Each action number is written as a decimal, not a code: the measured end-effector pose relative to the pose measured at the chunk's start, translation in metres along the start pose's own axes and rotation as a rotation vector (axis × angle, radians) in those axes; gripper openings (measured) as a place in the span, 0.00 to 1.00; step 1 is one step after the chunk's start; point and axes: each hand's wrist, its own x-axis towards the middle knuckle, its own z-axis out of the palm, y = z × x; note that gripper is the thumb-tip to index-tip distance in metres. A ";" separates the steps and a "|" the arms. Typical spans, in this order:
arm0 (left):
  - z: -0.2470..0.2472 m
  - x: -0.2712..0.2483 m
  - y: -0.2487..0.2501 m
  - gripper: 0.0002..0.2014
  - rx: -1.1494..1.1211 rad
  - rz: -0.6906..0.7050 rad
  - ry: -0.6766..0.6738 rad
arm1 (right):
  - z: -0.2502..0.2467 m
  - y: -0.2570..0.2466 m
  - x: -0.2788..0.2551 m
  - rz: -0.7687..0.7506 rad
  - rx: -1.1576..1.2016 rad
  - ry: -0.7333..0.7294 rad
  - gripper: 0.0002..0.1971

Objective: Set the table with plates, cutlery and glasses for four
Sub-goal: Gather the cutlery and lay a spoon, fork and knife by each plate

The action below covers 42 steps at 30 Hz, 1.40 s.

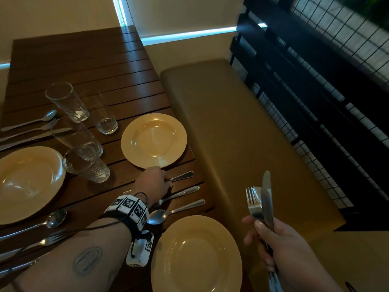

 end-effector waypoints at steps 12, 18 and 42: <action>-0.030 -0.088 0.063 0.12 -0.413 0.251 0.056 | 0.023 -0.011 -0.005 -0.029 0.174 -0.080 0.19; -0.029 -0.143 0.093 0.14 -1.152 0.107 -0.396 | 0.051 -0.017 -0.009 -0.049 0.179 -0.126 0.19; -0.076 -0.177 -0.001 0.17 -2.016 0.198 -0.520 | 0.124 -0.033 -0.048 0.150 0.163 -0.648 0.19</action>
